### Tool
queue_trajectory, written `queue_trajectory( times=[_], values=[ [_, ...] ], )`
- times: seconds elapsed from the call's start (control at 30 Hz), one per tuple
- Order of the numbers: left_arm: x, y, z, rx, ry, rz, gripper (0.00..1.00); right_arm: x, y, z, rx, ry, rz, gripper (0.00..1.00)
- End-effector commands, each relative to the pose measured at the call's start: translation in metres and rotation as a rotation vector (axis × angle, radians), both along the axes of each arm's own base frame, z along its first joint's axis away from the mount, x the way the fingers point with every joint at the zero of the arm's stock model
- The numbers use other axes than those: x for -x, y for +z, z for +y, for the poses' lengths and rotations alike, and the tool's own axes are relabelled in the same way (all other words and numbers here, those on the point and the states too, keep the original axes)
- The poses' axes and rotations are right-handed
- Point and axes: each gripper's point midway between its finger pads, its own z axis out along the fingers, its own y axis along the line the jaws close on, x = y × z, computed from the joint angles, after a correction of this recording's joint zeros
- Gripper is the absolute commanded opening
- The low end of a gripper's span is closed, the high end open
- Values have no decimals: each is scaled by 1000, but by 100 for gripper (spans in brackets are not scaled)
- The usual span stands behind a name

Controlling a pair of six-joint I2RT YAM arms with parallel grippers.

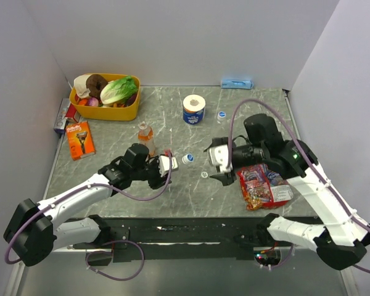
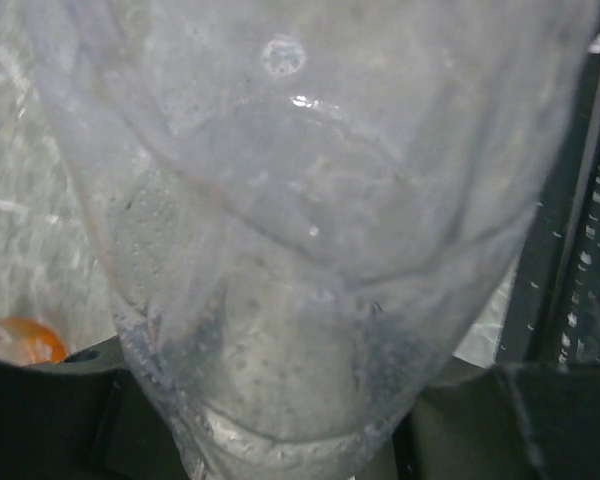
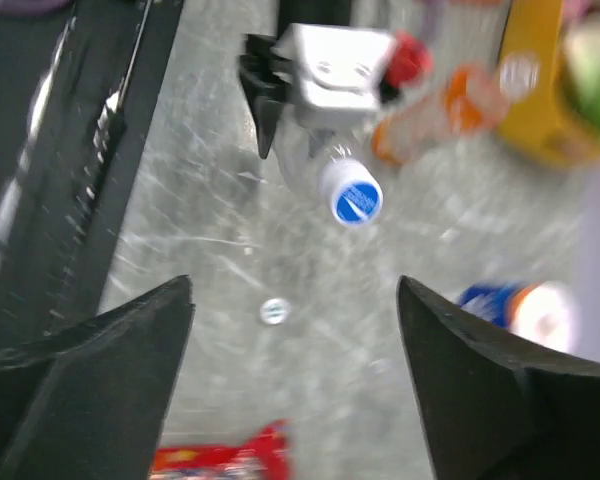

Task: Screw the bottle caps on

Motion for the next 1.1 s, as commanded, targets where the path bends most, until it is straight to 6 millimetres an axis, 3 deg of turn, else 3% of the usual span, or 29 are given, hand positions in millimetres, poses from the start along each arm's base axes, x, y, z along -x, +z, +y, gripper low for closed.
queue_trajectory(
  times=[0.0, 0.4, 0.77, 0.87, 0.9, 0.97, 1.0, 1.07],
  values=[
    [14, 23, -13, 16, -205, -56, 1, -12, -8, 16, 41, 172, -283, 74],
    [12, 34, -16, -7, -290, -138, 1, 6, -17, 47, 59, 290, -234, 52],
    [8, 41, -21, 15, -280, -138, 1, 17, -21, 54, 54, 346, -239, 47],
    [6, 38, -20, 8, -268, -131, 1, 17, -19, 55, 49, 337, -224, 34],
    [4, 39, -20, 11, -255, -138, 1, 16, -18, 56, 48, 328, -216, 23],
    [-11, 41, -19, 30, -157, -167, 1, 11, -21, 60, 55, 272, -139, 13],
    [-18, 47, -18, 50, -101, -189, 1, 2, -19, 62, 62, 215, -121, 4],
    [-33, 64, -21, 148, 32, -246, 1, -19, -26, 70, 58, 28, 45, 0]
  ],
)
